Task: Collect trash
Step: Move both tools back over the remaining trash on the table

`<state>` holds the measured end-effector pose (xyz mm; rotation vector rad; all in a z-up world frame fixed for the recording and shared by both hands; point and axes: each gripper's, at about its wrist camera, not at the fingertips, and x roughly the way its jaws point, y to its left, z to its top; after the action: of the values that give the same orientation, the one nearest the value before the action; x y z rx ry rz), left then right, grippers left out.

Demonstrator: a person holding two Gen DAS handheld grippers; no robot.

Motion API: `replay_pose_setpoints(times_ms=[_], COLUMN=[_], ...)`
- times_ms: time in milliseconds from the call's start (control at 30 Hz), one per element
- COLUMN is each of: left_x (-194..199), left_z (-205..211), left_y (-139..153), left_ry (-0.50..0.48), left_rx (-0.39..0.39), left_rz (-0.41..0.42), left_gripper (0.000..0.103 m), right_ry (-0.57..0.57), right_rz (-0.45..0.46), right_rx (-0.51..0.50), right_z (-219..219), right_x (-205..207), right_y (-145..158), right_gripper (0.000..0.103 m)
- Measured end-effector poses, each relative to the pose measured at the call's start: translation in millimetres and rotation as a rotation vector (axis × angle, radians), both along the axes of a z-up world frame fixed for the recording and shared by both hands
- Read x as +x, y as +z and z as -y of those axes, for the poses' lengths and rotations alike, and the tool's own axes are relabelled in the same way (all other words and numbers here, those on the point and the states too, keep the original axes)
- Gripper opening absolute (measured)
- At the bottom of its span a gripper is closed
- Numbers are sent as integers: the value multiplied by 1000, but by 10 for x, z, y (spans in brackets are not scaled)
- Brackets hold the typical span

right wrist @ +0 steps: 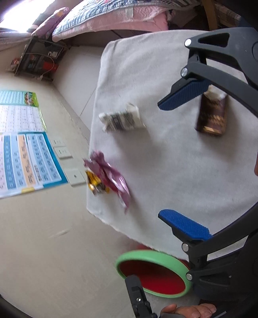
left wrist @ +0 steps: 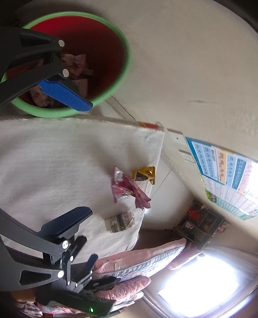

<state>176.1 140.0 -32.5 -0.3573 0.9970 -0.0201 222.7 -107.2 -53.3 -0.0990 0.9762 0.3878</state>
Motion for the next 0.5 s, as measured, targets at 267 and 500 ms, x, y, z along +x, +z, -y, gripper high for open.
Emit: replay_pose_setpoints(times_ms=[267,500], left_x=[743,1409], left_z=[243,407], left_y=[-197,-310], left_ry=[-87,-146], left_rx=[42,45], left_rz=[-34,-73], left_gripper=[92,91], right_ry=[-61,-113], right_rz=[10,-71], right_rx=[-19,5], right_z=[231,318], right_x=[570,1041], right_y=[-97,-372], right_gripper=[98,89])
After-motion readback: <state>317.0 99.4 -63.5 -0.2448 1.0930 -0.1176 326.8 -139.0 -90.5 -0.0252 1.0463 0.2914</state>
